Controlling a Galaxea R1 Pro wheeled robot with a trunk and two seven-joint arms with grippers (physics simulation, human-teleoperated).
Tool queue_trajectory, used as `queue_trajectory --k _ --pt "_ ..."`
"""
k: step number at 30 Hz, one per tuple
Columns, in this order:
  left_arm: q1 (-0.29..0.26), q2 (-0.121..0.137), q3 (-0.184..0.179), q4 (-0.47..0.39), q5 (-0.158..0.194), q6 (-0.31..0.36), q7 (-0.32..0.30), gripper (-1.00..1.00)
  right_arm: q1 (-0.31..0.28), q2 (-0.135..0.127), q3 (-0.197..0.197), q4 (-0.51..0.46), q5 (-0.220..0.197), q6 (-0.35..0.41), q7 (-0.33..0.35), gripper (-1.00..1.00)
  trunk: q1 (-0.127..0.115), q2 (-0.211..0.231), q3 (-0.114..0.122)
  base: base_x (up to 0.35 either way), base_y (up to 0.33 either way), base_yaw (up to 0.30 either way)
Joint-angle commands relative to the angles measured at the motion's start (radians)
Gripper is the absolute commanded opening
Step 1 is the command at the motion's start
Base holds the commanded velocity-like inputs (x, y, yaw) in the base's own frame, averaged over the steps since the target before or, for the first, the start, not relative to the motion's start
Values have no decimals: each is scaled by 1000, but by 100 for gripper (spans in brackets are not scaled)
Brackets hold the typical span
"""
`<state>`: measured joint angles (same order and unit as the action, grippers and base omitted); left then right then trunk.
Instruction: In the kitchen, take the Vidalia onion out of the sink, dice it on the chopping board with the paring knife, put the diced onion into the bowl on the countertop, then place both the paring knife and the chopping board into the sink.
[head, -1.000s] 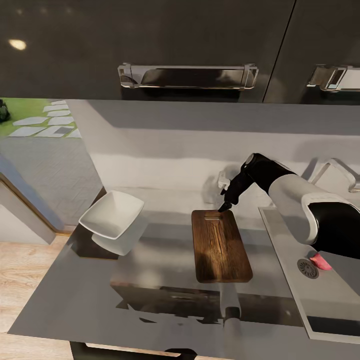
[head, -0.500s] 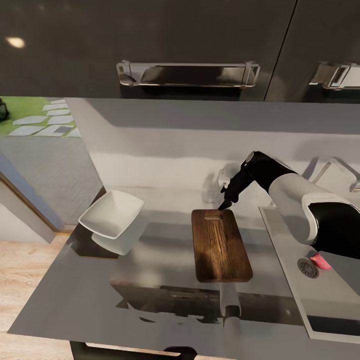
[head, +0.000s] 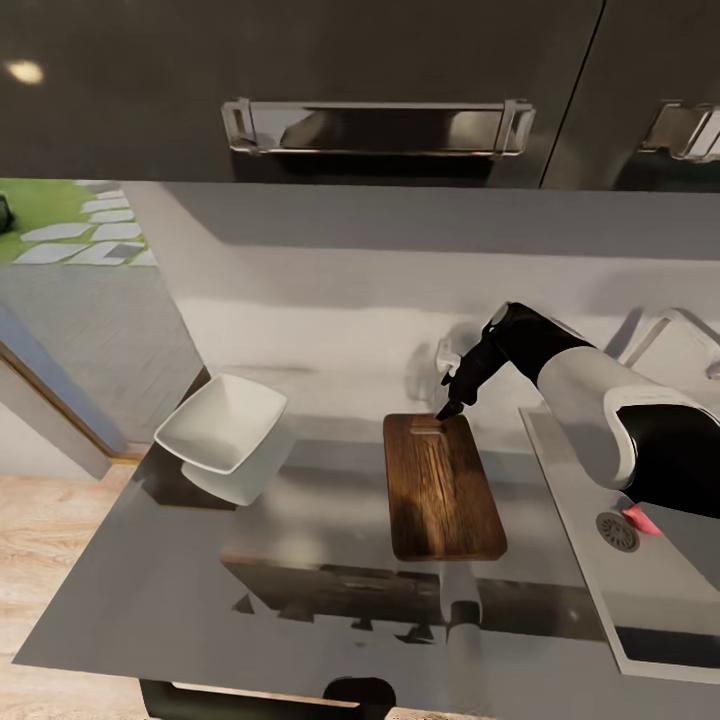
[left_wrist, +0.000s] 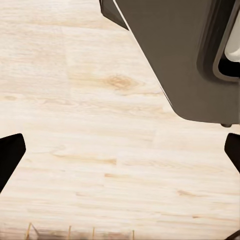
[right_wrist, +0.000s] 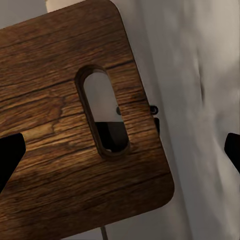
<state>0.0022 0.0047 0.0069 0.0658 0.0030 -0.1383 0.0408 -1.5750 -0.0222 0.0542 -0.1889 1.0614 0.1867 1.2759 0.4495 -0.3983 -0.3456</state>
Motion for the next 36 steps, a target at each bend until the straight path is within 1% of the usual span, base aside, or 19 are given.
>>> queue_trajectory --k 1,11,19,29,34,36 --pt "-1 0 1 2 0 -6 2 100 0 0 5 -1 -4 10 4 100 0 -2 -3 0 0 0" --pt "-1 0 1 2 0 -6 2 100 0 -3 4 -2 -4 7 3 100 0 -2 -19 0 0 0" --pt "-1 1 1 2 0 -6 2 100 0 -25 2 -8 -4 7 3 100 0 -2 -31 0 0 0" --pt "-1 1 1 2 0 -6 2 100 0 -32 3 -64 -4 8 6 100 0 -2 -47 0 0 0" --pt "-1 1 1 2 0 -6 1 100 0 -43 1 -74 -4 9 7 100 0 -2 -55 0 0 0" --pt "-1 1 1 2 0 -6 1 100 0 -46 1 -93 -4 12 8 100 0 -2 -58 0 0 0"
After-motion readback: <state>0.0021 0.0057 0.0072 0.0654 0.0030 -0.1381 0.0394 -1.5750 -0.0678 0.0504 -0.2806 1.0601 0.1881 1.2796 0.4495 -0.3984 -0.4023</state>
